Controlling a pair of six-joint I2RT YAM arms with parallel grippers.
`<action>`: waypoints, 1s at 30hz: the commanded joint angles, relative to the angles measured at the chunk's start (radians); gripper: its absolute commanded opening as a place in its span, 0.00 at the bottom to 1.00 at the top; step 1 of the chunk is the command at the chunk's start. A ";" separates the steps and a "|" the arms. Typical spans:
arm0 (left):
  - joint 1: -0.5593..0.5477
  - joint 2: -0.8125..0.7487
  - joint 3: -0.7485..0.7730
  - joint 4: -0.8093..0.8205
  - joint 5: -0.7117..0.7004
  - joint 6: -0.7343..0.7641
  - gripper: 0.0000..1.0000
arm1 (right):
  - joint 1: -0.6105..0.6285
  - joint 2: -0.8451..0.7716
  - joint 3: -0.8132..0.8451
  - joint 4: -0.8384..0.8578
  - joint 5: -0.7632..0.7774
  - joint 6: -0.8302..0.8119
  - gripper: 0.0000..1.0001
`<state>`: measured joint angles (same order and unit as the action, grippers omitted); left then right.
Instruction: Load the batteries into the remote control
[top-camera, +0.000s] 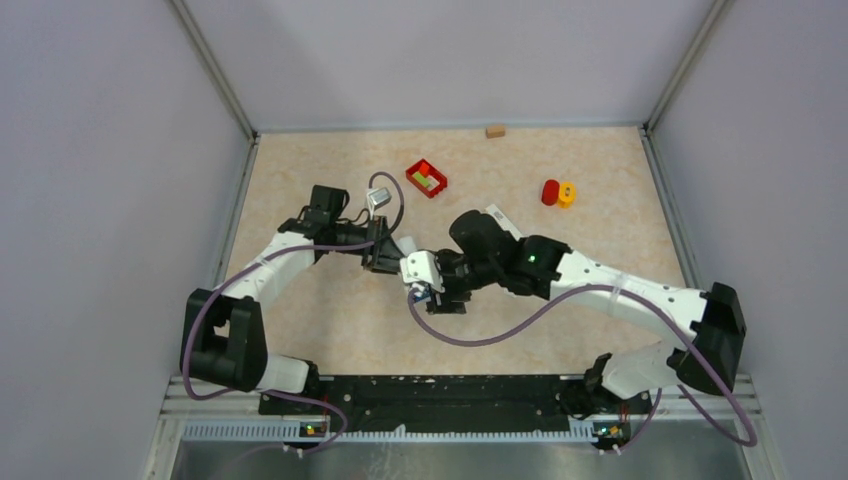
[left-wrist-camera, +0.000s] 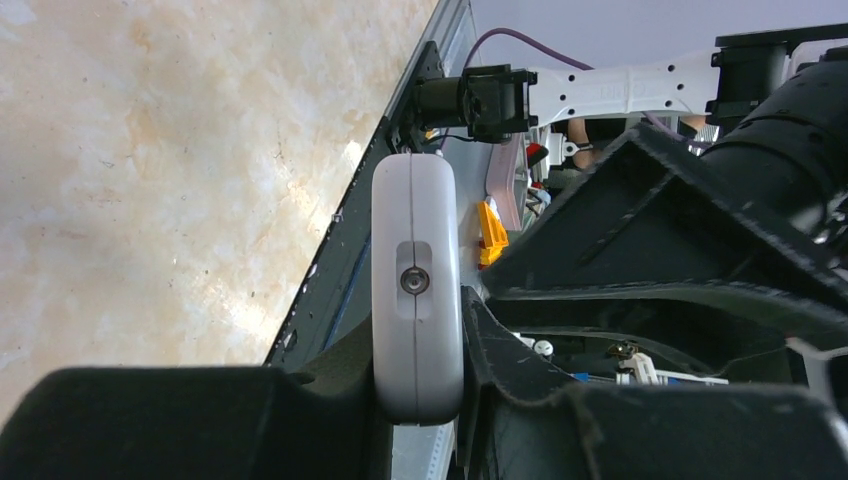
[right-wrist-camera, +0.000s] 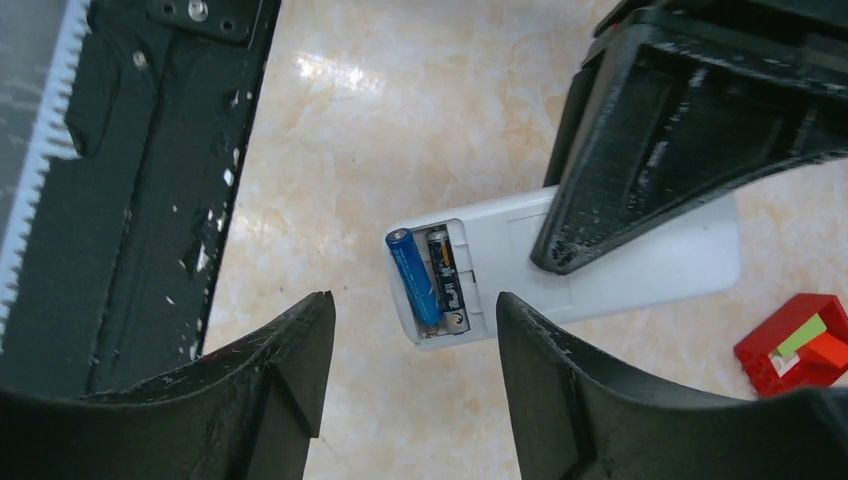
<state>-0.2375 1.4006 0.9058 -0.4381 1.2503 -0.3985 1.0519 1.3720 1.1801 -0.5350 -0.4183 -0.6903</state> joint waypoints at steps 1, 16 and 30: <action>-0.005 -0.005 0.011 0.013 0.031 -0.001 0.00 | 0.009 -0.100 0.081 0.080 0.027 0.244 0.63; -0.005 -0.015 0.044 -0.029 0.022 0.027 0.00 | -0.157 -0.194 -0.101 0.132 0.178 1.247 0.74; -0.006 -0.049 0.043 -0.025 0.027 0.029 0.00 | -0.184 -0.103 -0.348 0.625 -0.072 1.499 0.89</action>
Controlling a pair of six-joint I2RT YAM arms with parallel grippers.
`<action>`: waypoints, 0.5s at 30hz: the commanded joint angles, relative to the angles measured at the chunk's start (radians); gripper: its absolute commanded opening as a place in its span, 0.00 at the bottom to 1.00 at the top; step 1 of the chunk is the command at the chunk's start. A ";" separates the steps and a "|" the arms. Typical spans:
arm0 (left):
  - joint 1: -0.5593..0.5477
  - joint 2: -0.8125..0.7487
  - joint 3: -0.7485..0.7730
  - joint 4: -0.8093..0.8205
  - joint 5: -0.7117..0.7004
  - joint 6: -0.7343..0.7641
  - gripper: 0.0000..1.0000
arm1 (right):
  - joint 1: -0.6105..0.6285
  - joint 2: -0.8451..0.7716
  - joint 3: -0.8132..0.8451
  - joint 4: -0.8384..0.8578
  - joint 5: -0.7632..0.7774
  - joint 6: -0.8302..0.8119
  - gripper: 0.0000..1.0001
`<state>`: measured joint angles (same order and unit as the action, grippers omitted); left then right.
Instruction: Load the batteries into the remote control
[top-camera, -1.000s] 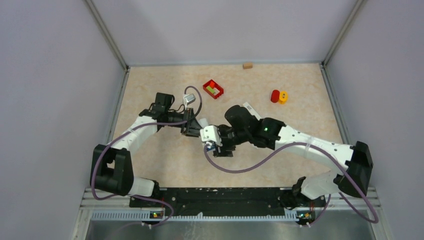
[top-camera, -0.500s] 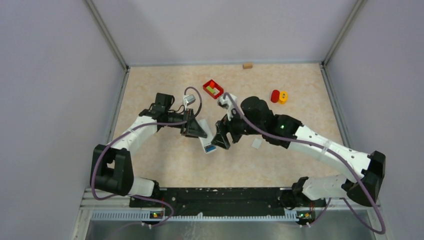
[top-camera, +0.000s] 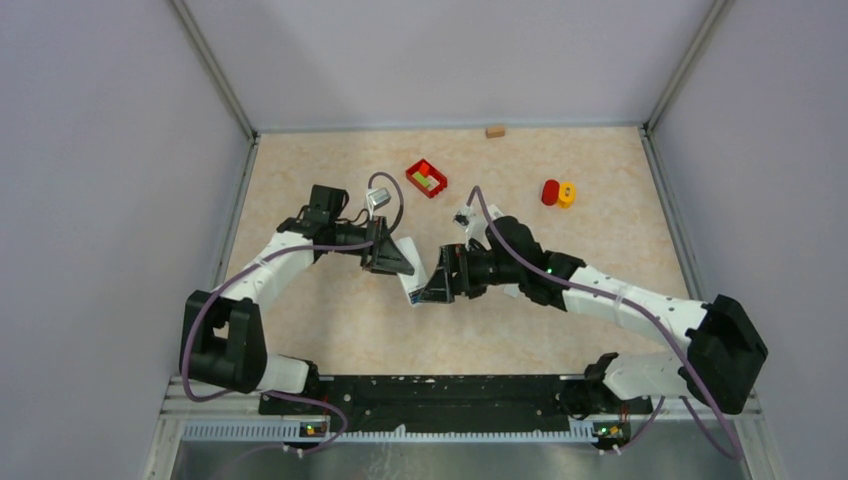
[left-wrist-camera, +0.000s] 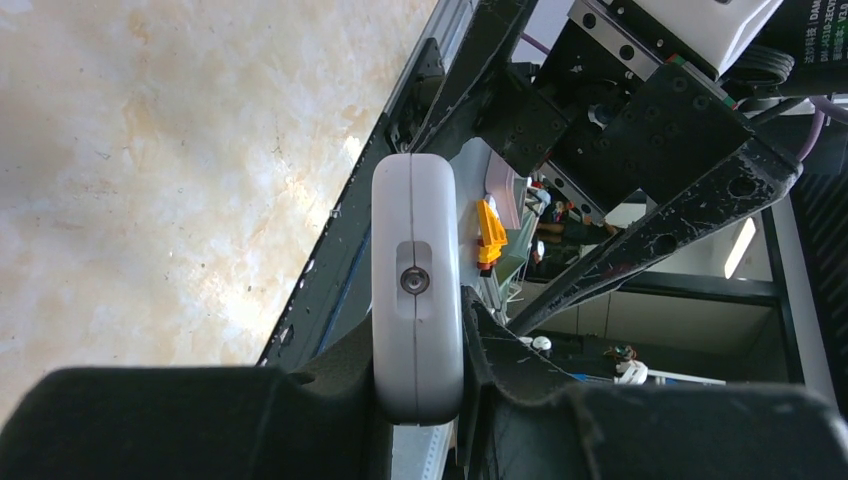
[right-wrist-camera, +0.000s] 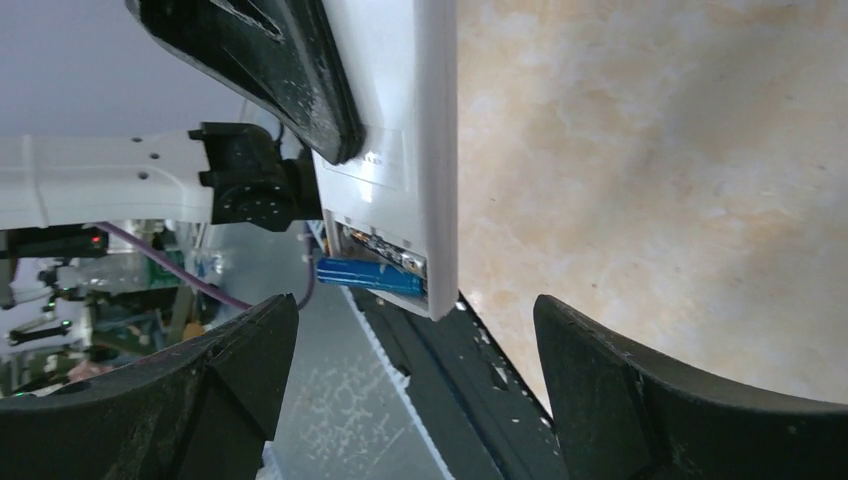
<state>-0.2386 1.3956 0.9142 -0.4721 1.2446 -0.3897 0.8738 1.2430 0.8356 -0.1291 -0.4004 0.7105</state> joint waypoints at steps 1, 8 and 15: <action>-0.005 -0.045 0.034 0.009 0.033 0.020 0.00 | -0.006 0.033 -0.003 0.227 -0.092 0.103 0.89; -0.006 -0.046 0.037 0.006 0.026 0.021 0.00 | -0.005 0.082 0.011 0.253 -0.104 0.089 0.88; -0.008 -0.039 0.040 0.003 0.023 0.022 0.00 | -0.004 0.091 0.029 0.244 -0.146 0.019 0.80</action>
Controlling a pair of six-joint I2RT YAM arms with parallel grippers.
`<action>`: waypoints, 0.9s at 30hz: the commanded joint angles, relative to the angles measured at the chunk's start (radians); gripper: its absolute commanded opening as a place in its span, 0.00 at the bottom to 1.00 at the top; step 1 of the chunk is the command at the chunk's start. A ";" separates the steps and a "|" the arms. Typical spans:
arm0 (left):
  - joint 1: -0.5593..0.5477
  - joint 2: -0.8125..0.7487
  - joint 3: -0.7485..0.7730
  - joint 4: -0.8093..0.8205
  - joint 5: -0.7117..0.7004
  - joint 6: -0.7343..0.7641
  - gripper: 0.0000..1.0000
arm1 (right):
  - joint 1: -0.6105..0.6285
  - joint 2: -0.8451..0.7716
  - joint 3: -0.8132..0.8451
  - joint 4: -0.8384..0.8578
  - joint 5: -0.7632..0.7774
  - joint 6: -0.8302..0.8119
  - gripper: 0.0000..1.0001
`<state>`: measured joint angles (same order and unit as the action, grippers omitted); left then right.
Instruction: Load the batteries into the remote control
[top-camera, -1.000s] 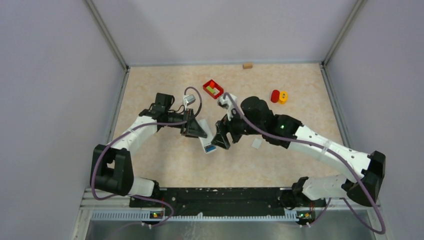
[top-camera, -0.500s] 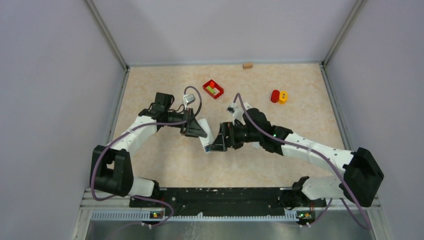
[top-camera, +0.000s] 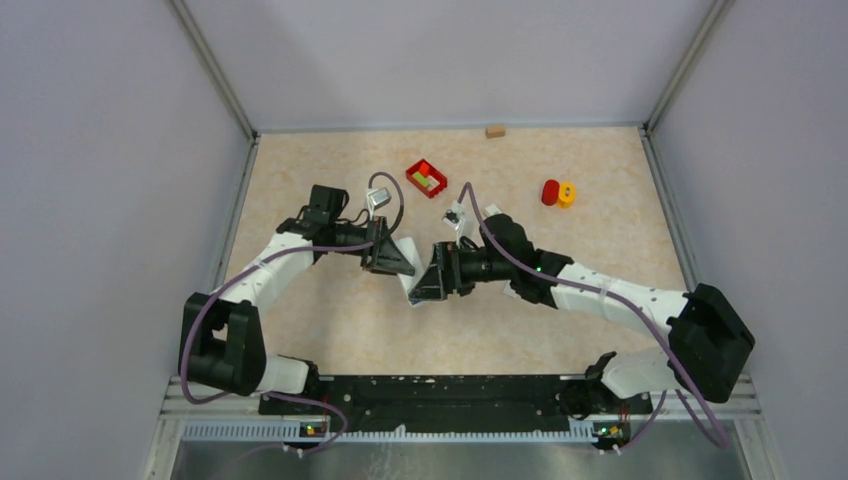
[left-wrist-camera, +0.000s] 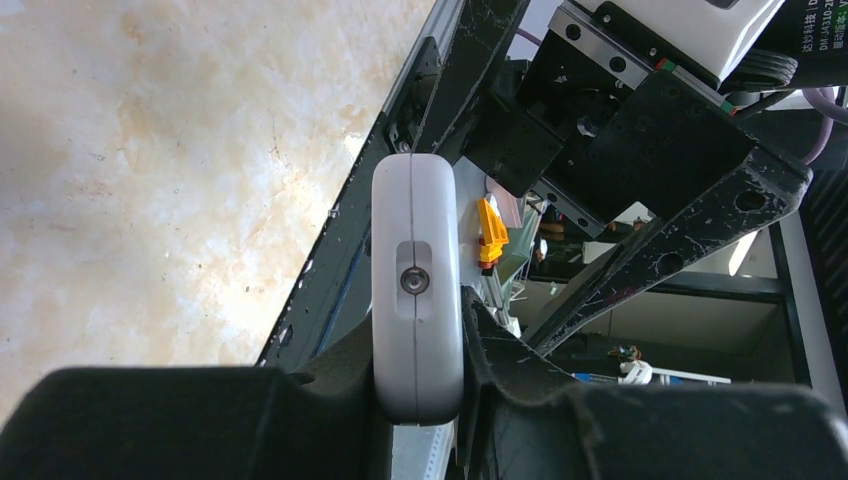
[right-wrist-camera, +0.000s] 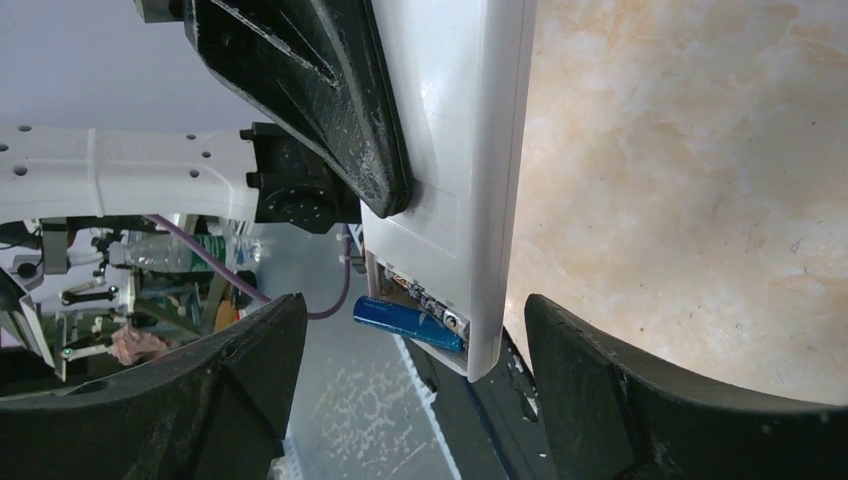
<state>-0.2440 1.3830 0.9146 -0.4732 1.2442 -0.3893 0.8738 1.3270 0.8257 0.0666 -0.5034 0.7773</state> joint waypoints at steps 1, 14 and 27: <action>-0.003 -0.026 0.040 0.002 0.025 0.021 0.00 | -0.004 0.006 0.043 0.049 -0.046 -0.059 0.78; -0.003 -0.030 0.049 -0.006 0.026 0.017 0.00 | 0.002 0.034 0.100 -0.046 -0.012 -0.138 0.72; -0.003 -0.029 0.053 -0.016 0.021 0.023 0.00 | 0.016 0.047 0.104 -0.054 0.014 -0.142 0.61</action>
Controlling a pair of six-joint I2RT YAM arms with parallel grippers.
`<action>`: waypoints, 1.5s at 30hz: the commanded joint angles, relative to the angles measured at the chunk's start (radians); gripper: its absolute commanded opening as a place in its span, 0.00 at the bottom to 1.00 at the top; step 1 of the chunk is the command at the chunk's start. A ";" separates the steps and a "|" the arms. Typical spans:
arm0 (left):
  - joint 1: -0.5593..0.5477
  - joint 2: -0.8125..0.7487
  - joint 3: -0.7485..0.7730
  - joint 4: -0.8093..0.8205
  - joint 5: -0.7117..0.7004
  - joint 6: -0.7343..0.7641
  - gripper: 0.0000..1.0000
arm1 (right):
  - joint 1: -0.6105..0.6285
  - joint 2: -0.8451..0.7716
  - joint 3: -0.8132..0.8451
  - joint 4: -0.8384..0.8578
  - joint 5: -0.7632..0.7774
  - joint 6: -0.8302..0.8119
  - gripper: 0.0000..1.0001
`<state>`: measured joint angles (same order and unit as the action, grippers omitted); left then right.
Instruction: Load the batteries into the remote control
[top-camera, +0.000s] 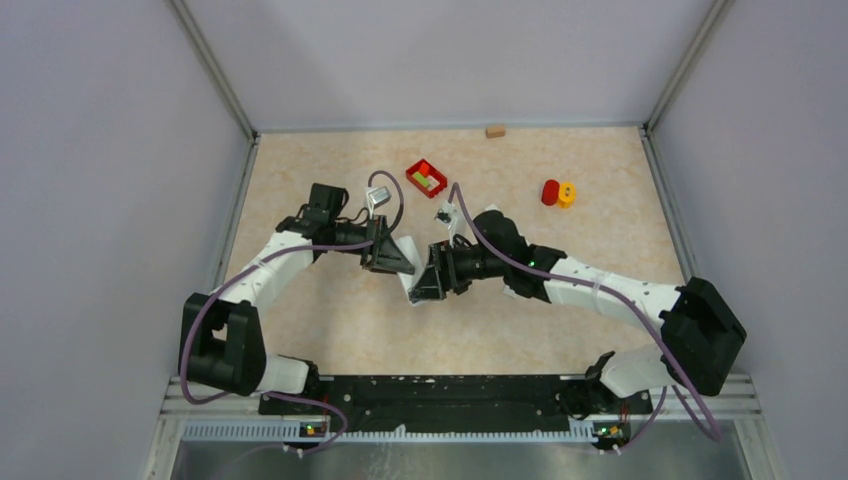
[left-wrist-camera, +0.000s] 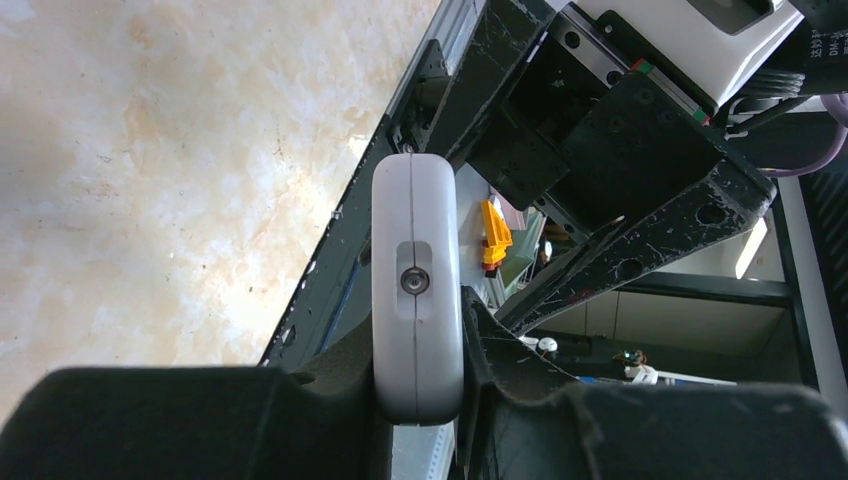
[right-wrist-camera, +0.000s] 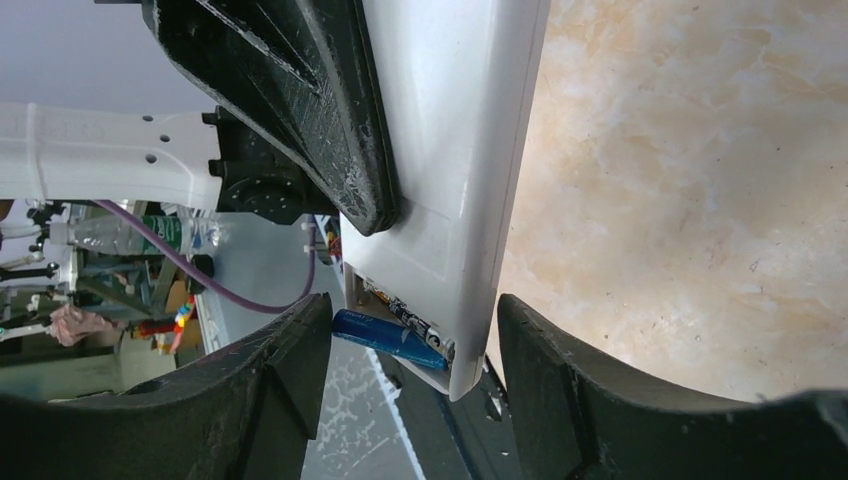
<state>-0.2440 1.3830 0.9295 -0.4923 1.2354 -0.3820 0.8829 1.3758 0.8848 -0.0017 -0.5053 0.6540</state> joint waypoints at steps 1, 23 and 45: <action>-0.003 -0.029 0.038 0.002 0.029 0.015 0.00 | 0.008 -0.002 0.044 0.016 0.017 -0.020 0.60; -0.003 -0.041 0.037 0.009 0.048 -0.009 0.00 | 0.009 -0.050 -0.091 0.234 0.046 -0.107 0.30; -0.003 -0.042 0.036 -0.008 0.036 0.009 0.00 | -0.001 -0.092 -0.063 0.184 0.088 0.010 0.57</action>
<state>-0.2440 1.3712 0.9302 -0.4953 1.2350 -0.3683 0.8837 1.3281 0.7803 0.1631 -0.4294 0.6331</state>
